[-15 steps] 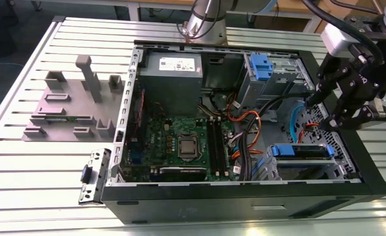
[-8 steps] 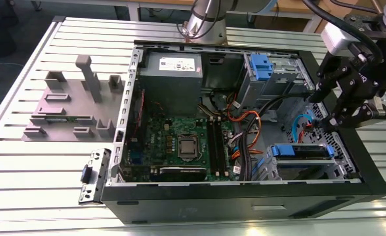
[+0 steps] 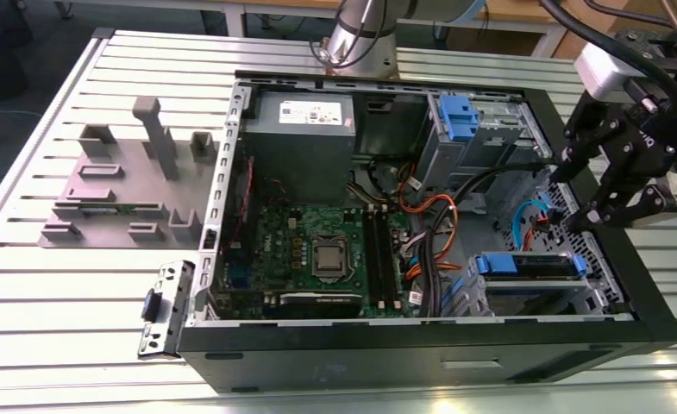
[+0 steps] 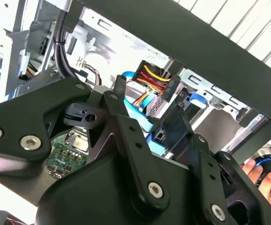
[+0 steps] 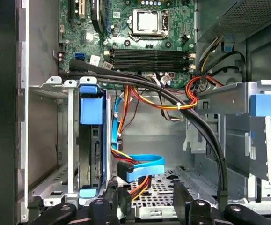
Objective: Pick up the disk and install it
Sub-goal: 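Insert the first disk wire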
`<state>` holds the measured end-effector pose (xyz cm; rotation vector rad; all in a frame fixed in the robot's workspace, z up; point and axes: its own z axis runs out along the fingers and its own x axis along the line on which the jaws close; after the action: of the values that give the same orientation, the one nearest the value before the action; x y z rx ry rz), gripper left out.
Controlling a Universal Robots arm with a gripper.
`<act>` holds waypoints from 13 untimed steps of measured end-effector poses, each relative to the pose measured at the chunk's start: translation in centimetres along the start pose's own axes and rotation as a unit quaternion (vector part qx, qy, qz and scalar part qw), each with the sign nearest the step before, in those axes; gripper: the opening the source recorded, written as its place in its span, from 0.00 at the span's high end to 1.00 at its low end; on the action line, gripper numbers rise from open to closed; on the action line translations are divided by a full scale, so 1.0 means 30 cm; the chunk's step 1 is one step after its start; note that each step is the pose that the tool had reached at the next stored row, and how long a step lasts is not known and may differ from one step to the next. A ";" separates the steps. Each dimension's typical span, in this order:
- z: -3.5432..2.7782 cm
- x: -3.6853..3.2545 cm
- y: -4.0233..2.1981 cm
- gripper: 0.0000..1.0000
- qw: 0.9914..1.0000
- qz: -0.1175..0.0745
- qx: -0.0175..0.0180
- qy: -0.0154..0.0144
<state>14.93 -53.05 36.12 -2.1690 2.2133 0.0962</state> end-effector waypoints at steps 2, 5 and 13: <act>0.001 0.006 -0.006 0.41 1.000 0.000 0.000 0.002; 0.002 0.017 -0.009 0.41 1.000 0.000 0.000 0.010; 0.014 0.026 -0.031 0.41 1.000 0.000 0.001 0.026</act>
<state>15.83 -53.80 35.62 -2.1951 2.2407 0.0388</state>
